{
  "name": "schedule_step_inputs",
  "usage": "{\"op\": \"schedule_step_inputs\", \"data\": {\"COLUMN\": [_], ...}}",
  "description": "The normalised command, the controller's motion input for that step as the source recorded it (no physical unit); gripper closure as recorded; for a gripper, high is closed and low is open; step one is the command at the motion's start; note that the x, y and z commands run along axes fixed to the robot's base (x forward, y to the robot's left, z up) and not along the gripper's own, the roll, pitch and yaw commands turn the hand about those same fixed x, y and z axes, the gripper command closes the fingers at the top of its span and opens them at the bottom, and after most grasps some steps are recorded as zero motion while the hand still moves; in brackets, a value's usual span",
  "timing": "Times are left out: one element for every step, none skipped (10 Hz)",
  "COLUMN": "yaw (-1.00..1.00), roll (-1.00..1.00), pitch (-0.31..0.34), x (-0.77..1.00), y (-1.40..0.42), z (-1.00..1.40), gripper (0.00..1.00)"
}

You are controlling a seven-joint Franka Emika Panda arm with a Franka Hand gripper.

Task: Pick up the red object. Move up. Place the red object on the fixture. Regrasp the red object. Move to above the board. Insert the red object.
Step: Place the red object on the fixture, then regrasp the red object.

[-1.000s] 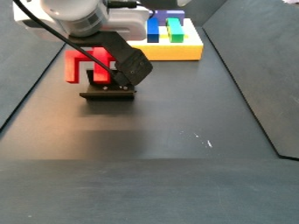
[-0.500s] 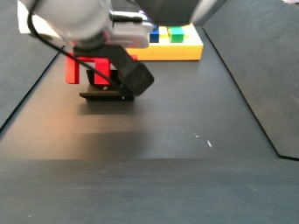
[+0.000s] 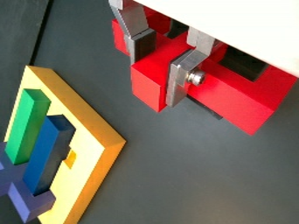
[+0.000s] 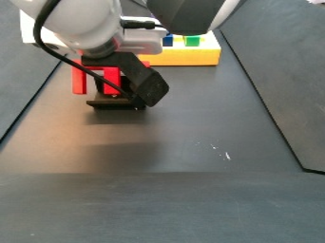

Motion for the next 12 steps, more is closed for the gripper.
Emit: {"op": "schedule_step_inputs", "data": {"yaw": [-0.12,-0.19,-0.19,-0.21,-0.25,-0.30,-0.21,0.00,0.00,-0.11,-0.01,0.00], "roll": [0.09,0.00,0.00,0.00,0.00,0.00,0.00,0.00,0.00,0.40,0.39,0.55], "pitch": [0.157,0.134,0.126,0.109,0.120,0.097,0.037,0.000,0.000,-0.100,-0.269,-0.211], "x": [0.00,0.00,0.00,0.00,0.00,0.00,0.00,0.00,0.00,-0.13,0.00,0.07], "y": [0.07,0.07,0.05,0.05,0.07,0.05,0.02,0.00,0.00,-0.06,-0.01,0.00], "z": [-0.23,-0.17,-0.13,-0.12,-0.08,-0.05,0.00,0.00,0.00,0.45,0.31,0.32], "gripper": [1.00,1.00,1.00,1.00,1.00,1.00,1.00,1.00,0.00,0.00,0.00,0.00]}}
